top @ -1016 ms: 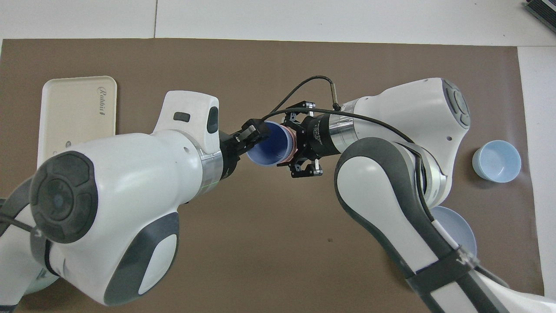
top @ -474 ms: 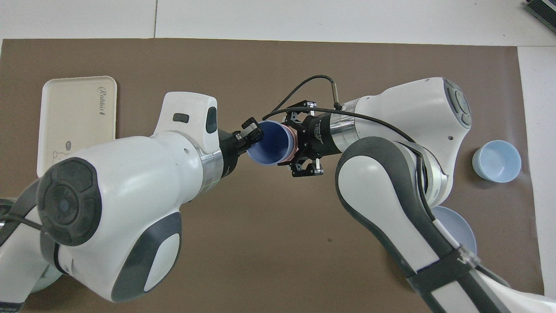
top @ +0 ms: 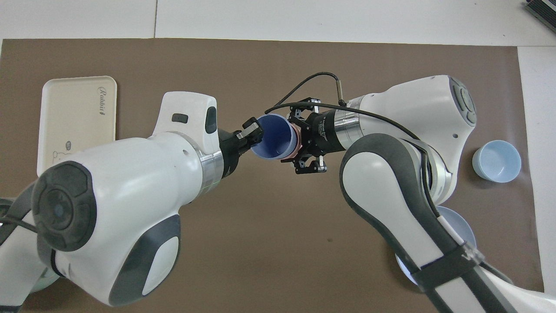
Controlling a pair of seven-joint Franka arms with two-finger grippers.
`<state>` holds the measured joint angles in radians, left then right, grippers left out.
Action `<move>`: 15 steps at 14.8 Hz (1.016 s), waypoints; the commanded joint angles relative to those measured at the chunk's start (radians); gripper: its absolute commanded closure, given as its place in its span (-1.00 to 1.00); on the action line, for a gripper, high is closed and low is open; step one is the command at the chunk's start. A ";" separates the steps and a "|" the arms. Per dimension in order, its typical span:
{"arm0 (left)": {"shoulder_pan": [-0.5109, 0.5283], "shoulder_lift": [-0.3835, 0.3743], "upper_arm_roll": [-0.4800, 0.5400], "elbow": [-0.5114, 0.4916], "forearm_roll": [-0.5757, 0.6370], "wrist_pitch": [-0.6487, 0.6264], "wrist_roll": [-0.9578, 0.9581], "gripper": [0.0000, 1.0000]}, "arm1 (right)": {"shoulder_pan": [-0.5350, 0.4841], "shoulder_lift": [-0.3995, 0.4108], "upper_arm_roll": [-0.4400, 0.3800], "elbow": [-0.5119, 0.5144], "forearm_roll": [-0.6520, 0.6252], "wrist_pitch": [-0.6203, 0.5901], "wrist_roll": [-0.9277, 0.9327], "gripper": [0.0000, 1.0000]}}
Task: Place cup on tray
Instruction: 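Pull the blue cup out with the left gripper while the right gripper withdraws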
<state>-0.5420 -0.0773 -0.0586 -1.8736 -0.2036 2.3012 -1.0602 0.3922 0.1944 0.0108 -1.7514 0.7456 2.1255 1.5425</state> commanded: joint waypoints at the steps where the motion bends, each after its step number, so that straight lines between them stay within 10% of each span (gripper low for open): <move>1: 0.028 -0.016 0.017 0.097 -0.011 -0.151 -0.003 1.00 | -0.042 -0.009 0.009 -0.003 -0.020 -0.006 -0.004 1.00; 8: 0.252 -0.021 0.019 0.205 -0.008 -0.399 0.222 1.00 | -0.159 0.020 0.009 -0.022 0.029 -0.029 -0.074 1.00; 15: 0.663 -0.072 0.020 -0.027 -0.008 -0.286 0.871 1.00 | -0.410 0.173 0.009 -0.025 0.279 -0.171 -0.392 1.00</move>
<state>0.0365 -0.1072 -0.0212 -1.7930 -0.2032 1.9424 -0.3409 0.0570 0.3277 0.0066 -1.7853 0.9517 2.0147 1.2326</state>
